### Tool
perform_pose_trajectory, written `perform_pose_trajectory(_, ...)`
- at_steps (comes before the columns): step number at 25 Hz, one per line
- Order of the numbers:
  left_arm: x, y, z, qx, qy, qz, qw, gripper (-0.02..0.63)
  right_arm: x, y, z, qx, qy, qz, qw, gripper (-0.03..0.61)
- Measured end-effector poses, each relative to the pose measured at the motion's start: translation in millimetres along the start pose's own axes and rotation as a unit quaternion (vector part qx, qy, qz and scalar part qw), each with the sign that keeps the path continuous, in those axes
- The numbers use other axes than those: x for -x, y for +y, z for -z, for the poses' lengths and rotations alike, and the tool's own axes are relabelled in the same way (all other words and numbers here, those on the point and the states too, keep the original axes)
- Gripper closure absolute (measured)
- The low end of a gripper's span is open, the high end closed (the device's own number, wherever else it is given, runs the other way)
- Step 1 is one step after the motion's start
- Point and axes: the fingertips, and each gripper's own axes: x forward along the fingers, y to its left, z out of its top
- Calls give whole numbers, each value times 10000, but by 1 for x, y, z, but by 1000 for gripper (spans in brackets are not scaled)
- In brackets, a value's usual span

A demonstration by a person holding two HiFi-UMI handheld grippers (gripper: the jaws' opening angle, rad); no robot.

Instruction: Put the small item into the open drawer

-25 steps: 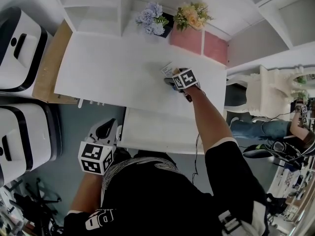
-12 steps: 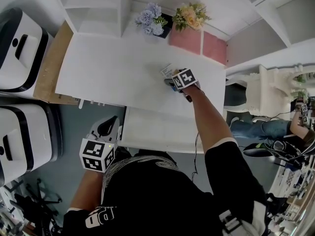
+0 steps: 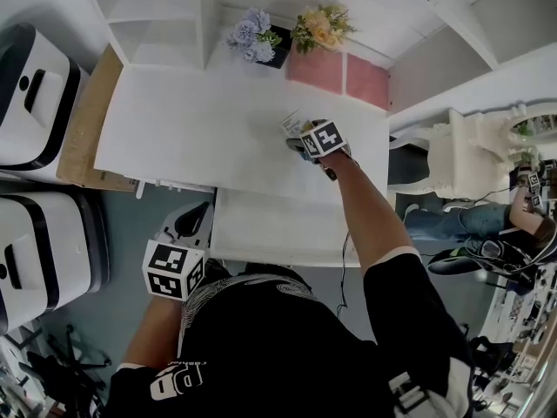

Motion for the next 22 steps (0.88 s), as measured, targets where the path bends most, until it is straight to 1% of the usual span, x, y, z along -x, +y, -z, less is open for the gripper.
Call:
perform_pose_trajectory(4, -5, -14, 2, -185, 61, 154, 9997, 600, 15, 3, 4, -121, -133, 40, 9998, 158)
perform_pose_trajectory(9, -6, -33, -6, -344, -32, 315, 9989, 600, 37, 7, 8, -456, -421, -6, 9981, 158)
perform_pose_trajectory(13, -7, -47, -7, -474, -24, 435, 9979, 600, 56, 13, 15, -887, -737, -140, 9932, 158)
perform_pose_trajectory(22, -7, -74, -6, -583, -69, 580, 9966, 600, 105, 39, 30, -1332, -1486, -255, 9796, 158)
